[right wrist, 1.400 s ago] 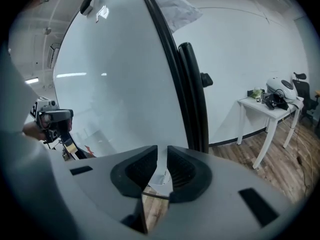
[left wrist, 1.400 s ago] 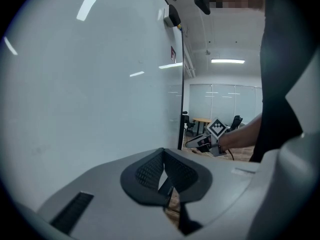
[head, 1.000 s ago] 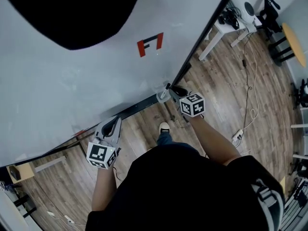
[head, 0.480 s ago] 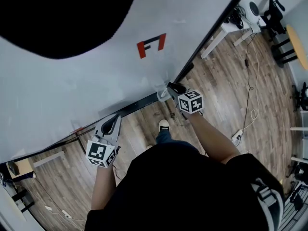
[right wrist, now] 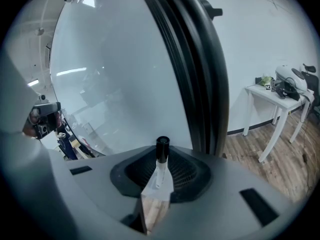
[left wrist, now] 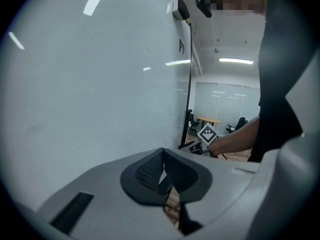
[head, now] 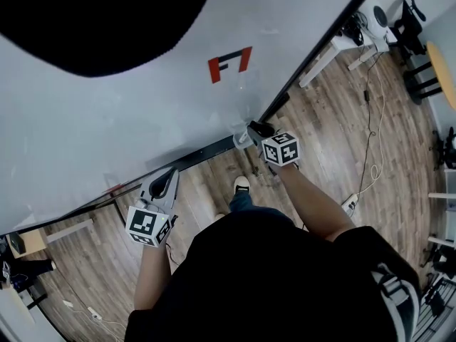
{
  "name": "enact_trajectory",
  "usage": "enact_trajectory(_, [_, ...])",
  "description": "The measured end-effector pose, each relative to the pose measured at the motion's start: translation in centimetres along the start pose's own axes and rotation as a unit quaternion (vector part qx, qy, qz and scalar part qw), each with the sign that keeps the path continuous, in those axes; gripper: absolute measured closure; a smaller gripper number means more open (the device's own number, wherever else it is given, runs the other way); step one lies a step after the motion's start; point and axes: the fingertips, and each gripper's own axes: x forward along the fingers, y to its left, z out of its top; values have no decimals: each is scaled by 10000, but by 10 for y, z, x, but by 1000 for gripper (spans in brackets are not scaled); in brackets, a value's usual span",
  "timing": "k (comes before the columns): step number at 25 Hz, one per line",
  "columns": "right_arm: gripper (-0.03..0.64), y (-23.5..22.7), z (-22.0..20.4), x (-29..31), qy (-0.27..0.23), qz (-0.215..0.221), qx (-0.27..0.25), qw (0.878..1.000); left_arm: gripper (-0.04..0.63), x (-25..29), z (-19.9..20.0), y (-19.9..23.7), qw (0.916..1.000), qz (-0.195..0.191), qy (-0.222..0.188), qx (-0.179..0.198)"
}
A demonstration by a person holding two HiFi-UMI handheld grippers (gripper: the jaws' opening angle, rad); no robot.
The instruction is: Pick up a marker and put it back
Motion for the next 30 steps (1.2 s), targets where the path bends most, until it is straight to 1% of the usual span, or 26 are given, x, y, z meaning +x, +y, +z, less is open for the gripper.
enact_trajectory(12, [554,-1,7,-13,-141,-56,-23,9999,584,-4,-1,-6,10000,-43,-73,18])
enact_trajectory(18, [554,6,23,-33,-383,-98,-65,9992,584,-9,1,-12,9998,-106,-147,69])
enact_trajectory(30, [554,38,66,-82,-944,-115,-280,9951,584,-26,7,-22,9989,-264,-306,219])
